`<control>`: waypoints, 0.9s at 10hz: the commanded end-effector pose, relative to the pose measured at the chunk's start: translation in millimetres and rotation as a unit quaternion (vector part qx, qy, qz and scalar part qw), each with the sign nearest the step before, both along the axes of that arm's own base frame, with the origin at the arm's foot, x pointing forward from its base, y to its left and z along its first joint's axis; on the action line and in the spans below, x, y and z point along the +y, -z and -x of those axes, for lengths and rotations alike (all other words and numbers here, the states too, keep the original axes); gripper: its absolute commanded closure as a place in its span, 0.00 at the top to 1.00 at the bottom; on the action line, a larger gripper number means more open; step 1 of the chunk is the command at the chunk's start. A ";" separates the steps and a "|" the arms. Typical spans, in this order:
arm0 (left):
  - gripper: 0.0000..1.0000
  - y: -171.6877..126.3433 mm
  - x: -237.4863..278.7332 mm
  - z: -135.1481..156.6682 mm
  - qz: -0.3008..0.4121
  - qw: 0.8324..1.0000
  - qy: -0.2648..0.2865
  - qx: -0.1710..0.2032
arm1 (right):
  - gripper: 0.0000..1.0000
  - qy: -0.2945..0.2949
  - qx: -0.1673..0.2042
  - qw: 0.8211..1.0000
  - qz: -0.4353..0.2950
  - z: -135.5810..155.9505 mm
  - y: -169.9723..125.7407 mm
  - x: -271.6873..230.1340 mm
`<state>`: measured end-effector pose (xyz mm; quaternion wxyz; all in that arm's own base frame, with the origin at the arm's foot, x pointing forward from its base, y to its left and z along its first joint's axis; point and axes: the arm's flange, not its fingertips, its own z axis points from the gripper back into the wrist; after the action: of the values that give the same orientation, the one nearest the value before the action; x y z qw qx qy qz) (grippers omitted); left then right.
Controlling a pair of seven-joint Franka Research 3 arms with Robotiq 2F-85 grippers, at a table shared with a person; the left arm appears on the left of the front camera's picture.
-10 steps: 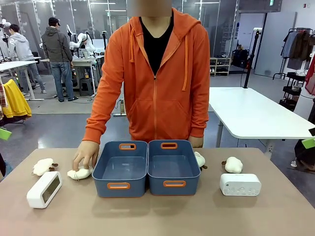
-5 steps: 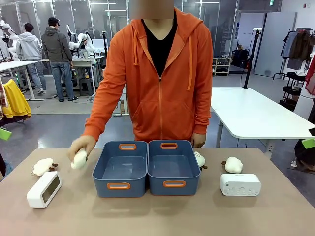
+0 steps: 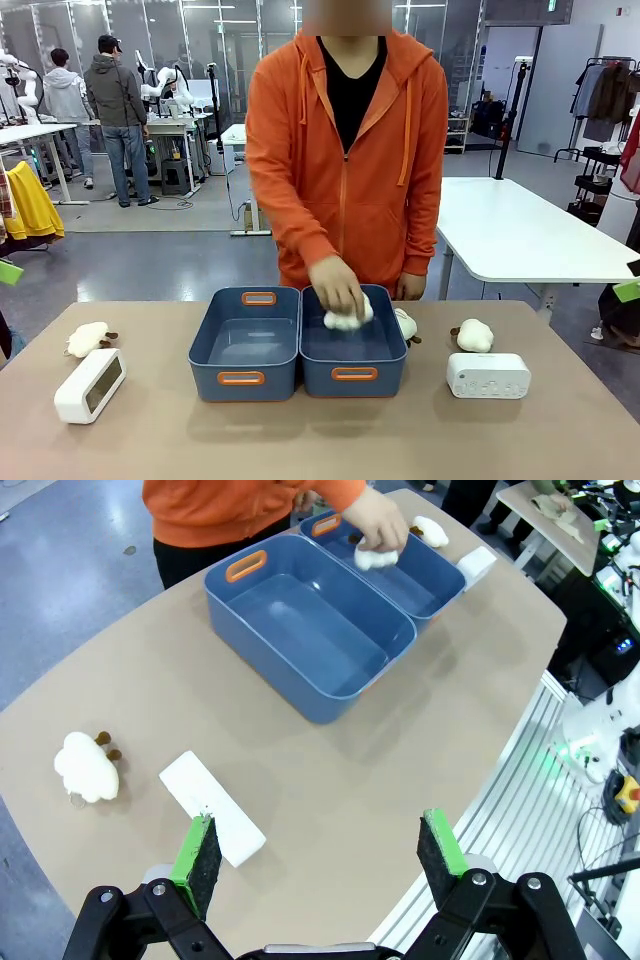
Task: Sort the digital clocks into the basket.
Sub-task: Pick up the Digital clock from the table and place it into the empty Plastic storage basket.
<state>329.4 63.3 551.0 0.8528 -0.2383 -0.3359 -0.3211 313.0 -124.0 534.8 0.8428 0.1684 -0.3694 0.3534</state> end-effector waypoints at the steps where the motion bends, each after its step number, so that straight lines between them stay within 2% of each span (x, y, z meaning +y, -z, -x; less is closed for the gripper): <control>1: 1.00 -2.0 2.0 -2.3 0.001 1.000 0.011 -0.003 | 1.00 -0.007 -0.006 1.000 0.000 -0.7 1.3 -0.2; 5: 1.00 -2.0 2.0 -2.3 0.001 1.000 0.011 -0.003 | 1.00 0.000 0.000 1.000 0.000 0.0 0.0 0.1; 6: 1.00 -2.0 2.0 -2.3 0.001 1.000 0.011 -0.003 | 1.00 -0.087 -0.047 0.990 0.100 -0.2 -9.2 10.6; 7: 1.00 -2.0 2.0 -2.3 0.001 1.000 0.011 -0.003 | 1.00 -0.162 -0.060 0.968 0.184 -12.4 -12.1 26.0; 9: 1.00 -2.0 2.0 -2.3 0.001 1.000 0.011 -0.003 | 1.00 -0.302 -0.046 0.913 0.271 -47.3 -3.2 68.4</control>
<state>329.6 63.0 551.0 0.8530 -0.2379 -0.3354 -0.3214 337.2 -60.1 538.3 0.7586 0.0665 -0.2627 0.5926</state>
